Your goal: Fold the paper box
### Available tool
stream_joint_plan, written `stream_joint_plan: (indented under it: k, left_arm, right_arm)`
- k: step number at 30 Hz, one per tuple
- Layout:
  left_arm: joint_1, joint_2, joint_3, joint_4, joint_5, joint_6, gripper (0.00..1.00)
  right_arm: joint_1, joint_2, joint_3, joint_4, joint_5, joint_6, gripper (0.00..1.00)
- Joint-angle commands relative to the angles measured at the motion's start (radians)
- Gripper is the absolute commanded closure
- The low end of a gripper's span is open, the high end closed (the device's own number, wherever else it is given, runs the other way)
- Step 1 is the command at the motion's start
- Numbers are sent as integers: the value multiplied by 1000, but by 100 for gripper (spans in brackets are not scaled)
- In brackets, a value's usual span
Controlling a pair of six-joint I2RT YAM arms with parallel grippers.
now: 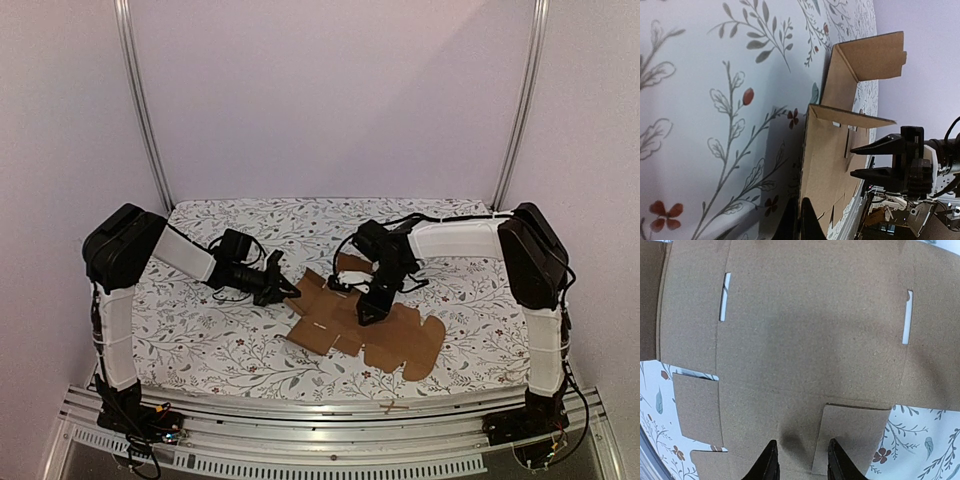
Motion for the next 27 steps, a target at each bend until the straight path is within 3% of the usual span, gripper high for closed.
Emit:
stream_joint_plan:
  k: [1, 14, 23, 27]
  left_arm:
    - [7, 20, 11, -39, -62, 27, 100]
    - [8, 16, 65, -150, -87, 121, 100]
    - [10, 66, 240, -338, -112, 224, 100]
    - [20, 126, 392, -442, -139, 275, 100]
  right_arm:
    - [-48, 89, -3, -62, -107, 72, 69]
    - [-131, 137, 19, -70, -174, 136, 83]
    - [-143, 149, 39, -73, -59, 182, 93]
    - [-143, 162, 69, -122, -18, 193, 97]
